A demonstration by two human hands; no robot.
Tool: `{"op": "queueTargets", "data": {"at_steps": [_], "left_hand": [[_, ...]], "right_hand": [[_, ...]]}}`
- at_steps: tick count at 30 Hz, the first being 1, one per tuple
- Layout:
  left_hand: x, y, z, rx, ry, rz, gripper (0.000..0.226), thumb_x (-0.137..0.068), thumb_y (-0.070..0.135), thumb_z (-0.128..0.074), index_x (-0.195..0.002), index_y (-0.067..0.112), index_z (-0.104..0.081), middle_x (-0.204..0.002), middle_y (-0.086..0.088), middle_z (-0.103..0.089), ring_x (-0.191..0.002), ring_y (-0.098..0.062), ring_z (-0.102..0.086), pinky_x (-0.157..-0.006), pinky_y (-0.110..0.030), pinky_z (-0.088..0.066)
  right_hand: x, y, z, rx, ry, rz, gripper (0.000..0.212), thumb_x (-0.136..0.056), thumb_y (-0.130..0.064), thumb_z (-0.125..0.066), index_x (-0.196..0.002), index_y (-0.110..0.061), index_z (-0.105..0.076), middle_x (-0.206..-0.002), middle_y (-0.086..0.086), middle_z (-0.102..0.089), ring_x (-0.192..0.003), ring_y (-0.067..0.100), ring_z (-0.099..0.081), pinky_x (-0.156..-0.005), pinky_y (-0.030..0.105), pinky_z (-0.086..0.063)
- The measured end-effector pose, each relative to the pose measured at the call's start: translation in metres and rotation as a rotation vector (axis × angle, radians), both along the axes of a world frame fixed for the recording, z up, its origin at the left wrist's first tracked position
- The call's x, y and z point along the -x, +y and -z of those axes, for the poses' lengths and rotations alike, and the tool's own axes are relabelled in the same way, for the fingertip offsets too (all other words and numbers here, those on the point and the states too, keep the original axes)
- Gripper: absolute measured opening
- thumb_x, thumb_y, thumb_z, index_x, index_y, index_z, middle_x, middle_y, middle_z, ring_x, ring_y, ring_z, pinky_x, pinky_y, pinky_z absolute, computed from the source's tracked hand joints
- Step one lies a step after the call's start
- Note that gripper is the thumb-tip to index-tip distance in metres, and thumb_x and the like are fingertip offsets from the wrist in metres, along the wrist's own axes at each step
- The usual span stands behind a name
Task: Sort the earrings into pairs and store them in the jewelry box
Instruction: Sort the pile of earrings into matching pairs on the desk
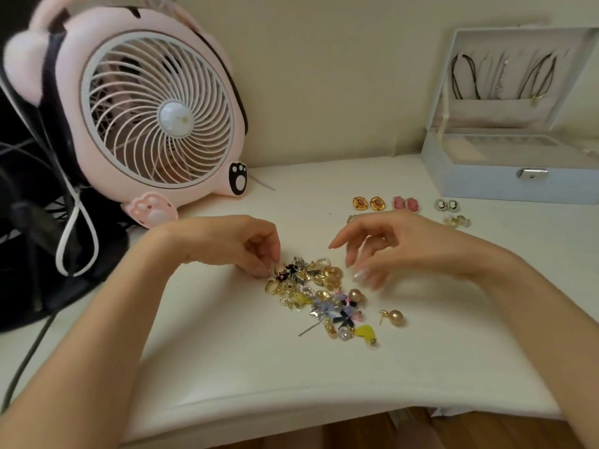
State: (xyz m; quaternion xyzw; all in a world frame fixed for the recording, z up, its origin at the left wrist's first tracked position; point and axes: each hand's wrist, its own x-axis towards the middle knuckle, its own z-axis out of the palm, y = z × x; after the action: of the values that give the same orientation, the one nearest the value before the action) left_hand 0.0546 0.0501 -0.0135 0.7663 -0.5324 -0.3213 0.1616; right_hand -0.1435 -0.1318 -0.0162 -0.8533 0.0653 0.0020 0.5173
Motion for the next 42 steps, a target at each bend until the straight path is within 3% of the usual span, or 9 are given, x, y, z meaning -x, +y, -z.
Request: {"op": "queueTargets", "data": {"at_steps": [3,6,8,15,19,23,31,38,42], "left_hand": [[0.004,0.001,-0.003,0.01,0.037,-0.04,0.016,-0.081,0.009,-0.069,-0.092,0.017,-0.06,-0.09,-0.002,-0.068,-0.075,-0.01,-0.065,-0.07,-0.024,-0.051],[0.014,-0.004,0.0,-0.003,-0.05,-0.042,0.026,-0.075,0.032,-0.074,-0.093,0.02,-0.06,-0.093,0.001,-0.066,-0.075,-0.009,-0.06,-0.07,-0.024,-0.05],[0.019,-0.009,0.004,0.004,-0.161,-0.028,0.027,-0.074,0.04,-0.072,-0.091,0.023,-0.06,-0.09,0.005,-0.064,-0.075,-0.008,-0.055,-0.072,-0.025,-0.045],[0.011,-0.006,0.002,-0.01,-0.221,0.007,0.002,-0.084,0.028,-0.065,-0.086,0.028,-0.063,-0.082,0.012,-0.063,-0.074,-0.004,-0.055,-0.077,-0.026,-0.046],[0.003,-0.004,0.0,0.071,-0.21,-0.053,0.008,-0.087,0.025,-0.061,-0.082,0.032,-0.061,-0.087,0.01,-0.066,-0.082,-0.009,-0.059,-0.075,-0.031,-0.048],[0.002,-0.008,-0.003,0.217,-0.159,-0.129,0.005,-0.089,0.016,-0.059,-0.086,0.02,-0.06,-0.085,0.006,-0.07,-0.08,-0.009,-0.067,-0.07,-0.023,-0.052],[0.0,-0.006,-0.005,0.256,-0.089,-0.136,0.011,-0.09,0.008,-0.056,-0.091,0.017,-0.063,-0.085,0.002,-0.07,-0.083,-0.011,-0.067,-0.073,-0.022,-0.053],[-0.003,-0.008,-0.005,0.319,-0.083,-0.246,0.014,-0.09,0.005,-0.054,-0.09,0.013,-0.066,-0.083,0.002,-0.067,-0.083,-0.013,-0.066,-0.073,-0.018,-0.054],[-0.004,-0.007,-0.007,0.332,-0.043,-0.262,0.008,-0.085,0.01,-0.064,-0.091,0.014,-0.068,-0.086,0.001,-0.069,-0.079,-0.011,-0.066,-0.078,-0.022,-0.052]], "right_hand": [[0.011,-0.008,-0.009,0.138,0.154,-0.025,0.035,-0.062,-0.013,-0.083,-0.091,-0.021,-0.063,-0.072,0.001,-0.063,-0.054,0.016,-0.059,-0.054,0.027,-0.049],[0.017,-0.004,-0.012,0.144,0.404,-0.109,0.039,-0.066,-0.006,-0.081,-0.092,-0.014,-0.053,-0.066,0.009,-0.063,-0.05,0.03,-0.062,-0.049,0.032,-0.052],[0.016,0.004,-0.009,0.129,0.437,-0.125,0.039,-0.069,-0.003,-0.079,-0.093,-0.012,-0.049,-0.066,0.015,-0.064,-0.052,0.032,-0.064,-0.049,0.032,-0.053],[0.004,0.019,0.003,-0.094,0.186,-0.098,0.027,-0.075,0.004,-0.072,-0.096,-0.001,-0.055,-0.077,0.022,-0.066,-0.063,0.031,-0.069,-0.058,0.032,-0.058],[-0.004,0.017,0.007,0.092,-0.013,0.026,0.014,-0.077,-0.012,-0.075,-0.087,-0.01,-0.065,-0.065,0.001,-0.066,-0.055,0.015,-0.062,-0.053,0.024,-0.049],[-0.017,0.021,0.015,0.307,-0.198,0.069,0.009,-0.082,-0.021,-0.07,-0.088,-0.029,-0.071,-0.081,-0.006,-0.063,-0.066,0.007,-0.054,-0.06,0.014,-0.041],[-0.056,0.047,0.013,0.694,-0.098,-0.029,0.011,-0.083,-0.031,-0.069,-0.093,-0.034,-0.07,-0.088,-0.008,-0.058,-0.075,0.004,-0.051,-0.069,0.025,-0.044],[-0.064,0.049,0.011,0.705,-0.072,-0.039,0.008,-0.078,-0.031,-0.073,-0.082,-0.03,-0.066,-0.084,-0.011,-0.061,-0.066,0.001,-0.05,-0.061,0.02,-0.042],[-0.057,0.043,0.006,0.439,-0.125,0.048,0.008,-0.076,-0.028,-0.075,-0.079,-0.028,-0.068,-0.082,-0.012,-0.066,-0.059,-0.007,-0.05,-0.056,0.01,-0.041]]}}
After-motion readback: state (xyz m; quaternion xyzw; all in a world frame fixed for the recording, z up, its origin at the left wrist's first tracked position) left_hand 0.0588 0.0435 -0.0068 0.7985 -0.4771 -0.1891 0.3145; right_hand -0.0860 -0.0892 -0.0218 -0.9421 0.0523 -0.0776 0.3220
